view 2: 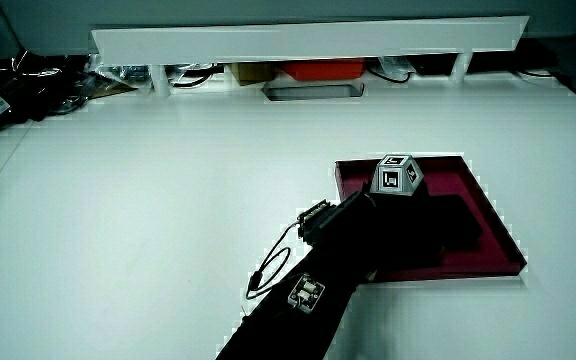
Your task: Pick battery from plate
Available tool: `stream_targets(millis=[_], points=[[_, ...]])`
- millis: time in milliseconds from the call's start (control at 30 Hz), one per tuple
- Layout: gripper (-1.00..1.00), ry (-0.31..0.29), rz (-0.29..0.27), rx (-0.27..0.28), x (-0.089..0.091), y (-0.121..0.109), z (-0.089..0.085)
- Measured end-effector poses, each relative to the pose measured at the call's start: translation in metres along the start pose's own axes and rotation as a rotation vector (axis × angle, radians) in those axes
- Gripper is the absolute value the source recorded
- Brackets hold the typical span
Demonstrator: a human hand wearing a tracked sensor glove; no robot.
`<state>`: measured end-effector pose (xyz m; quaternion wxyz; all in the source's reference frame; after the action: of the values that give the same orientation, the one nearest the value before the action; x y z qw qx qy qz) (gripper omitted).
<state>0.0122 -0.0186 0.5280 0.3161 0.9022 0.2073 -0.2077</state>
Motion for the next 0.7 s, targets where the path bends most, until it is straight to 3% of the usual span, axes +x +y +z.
stream_targets(millis=[167, 333, 533, 667, 700], points=[[1.0, -0.014, -0.012, 0.046, 0.0, -0.005, -0.002], [1.0, -0.003, -0.036, 0.089, 0.001, -0.011, 0.003], [1.0, 0.006, -0.098, 0.132, 0.011, -0.03, 0.035], [1.0, -0.015, -0.19, 0.203, 0.006, -0.043, 0.048], [1.0, -0.014, -0.186, 0.221, 0.007, -0.05, 0.054]])
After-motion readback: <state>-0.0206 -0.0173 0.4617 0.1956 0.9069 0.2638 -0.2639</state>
